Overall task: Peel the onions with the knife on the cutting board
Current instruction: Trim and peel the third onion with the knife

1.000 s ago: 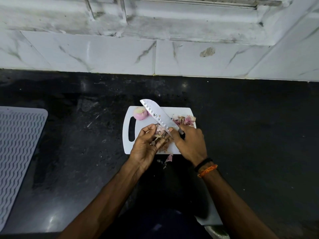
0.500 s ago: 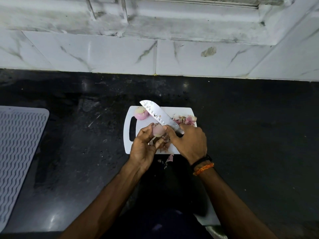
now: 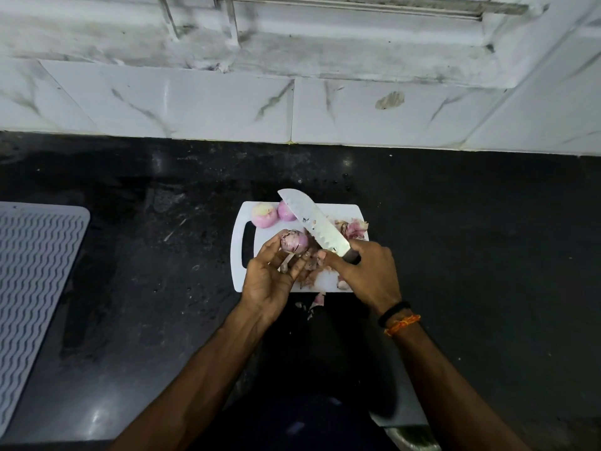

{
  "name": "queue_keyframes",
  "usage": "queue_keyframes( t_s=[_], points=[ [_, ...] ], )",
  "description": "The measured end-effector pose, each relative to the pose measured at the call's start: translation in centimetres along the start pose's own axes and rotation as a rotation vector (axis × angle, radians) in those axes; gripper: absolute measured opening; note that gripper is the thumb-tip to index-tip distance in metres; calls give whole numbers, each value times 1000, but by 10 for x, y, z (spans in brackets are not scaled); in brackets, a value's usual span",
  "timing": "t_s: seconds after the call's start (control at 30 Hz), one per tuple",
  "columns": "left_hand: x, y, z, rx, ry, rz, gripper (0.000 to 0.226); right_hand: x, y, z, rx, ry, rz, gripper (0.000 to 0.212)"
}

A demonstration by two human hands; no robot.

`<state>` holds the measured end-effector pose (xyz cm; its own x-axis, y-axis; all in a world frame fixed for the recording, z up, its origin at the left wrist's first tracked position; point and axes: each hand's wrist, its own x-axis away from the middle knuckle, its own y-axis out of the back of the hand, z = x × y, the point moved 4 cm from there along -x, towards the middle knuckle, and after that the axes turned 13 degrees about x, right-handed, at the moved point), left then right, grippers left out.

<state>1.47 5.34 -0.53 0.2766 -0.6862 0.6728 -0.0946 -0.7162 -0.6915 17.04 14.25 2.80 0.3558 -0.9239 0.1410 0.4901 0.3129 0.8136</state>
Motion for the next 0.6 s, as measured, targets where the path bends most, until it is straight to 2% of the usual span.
queue_keyframes(
  t_s=[0.2, 0.33, 0.6],
  points=[
    [0, -2, -1, 19, 7, 51, 40, -2, -2, -2, -88, -82, 91, 30],
    [2, -6, 0, 1, 3, 113, 49, 0, -6, 3, -118, -102, 133, 54],
    [2, -7, 1, -35, -5, 176, 44, 2, -5, 14, 14, -32, 43, 52]
  ],
)
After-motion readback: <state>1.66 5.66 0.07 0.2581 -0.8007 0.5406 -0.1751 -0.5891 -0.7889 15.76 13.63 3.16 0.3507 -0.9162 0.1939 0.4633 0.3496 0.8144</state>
